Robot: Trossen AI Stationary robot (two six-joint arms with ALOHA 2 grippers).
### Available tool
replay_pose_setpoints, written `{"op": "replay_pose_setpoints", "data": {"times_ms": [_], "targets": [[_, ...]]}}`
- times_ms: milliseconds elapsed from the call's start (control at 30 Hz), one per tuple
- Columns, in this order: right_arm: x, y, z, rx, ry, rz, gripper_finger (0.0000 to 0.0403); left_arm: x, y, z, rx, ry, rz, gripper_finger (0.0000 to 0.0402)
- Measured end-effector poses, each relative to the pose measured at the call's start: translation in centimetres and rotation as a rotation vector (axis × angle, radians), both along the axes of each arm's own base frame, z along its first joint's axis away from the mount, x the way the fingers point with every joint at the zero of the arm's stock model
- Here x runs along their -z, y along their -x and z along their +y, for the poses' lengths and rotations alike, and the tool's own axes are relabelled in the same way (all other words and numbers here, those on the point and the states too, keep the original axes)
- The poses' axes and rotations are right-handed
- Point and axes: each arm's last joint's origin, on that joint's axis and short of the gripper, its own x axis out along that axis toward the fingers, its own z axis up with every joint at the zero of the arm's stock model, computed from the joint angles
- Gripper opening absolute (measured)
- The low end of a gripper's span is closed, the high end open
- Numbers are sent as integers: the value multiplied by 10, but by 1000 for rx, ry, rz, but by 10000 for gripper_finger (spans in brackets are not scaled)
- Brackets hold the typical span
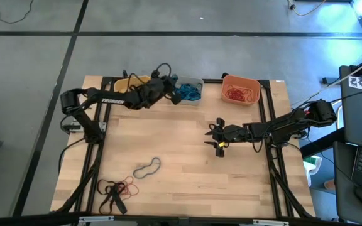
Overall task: Sort rubber bands into baskets
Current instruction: Put the blue rubber band into the grey bin
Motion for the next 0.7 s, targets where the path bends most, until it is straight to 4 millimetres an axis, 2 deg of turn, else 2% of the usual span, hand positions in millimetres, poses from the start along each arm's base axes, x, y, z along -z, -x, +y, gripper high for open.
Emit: {"op": "replay_pose_setpoints", "data": {"times_ms": [233,367,500,600,700], "targets": [[0,0,0,0,0,4,183,30,1,21,43,174,-10,15],[0,0,0,-1,0,4,183,47,-1,24,35,206,41,15],[0,0,0,-1,0,4,183,53,-1,23,34,225,74,17],[0,0,0,-1,0,4,183,57,0,23,30,257,91,37],[0,0,0,-1,0,4,183,59,1,22,35,282,109,73]]}}
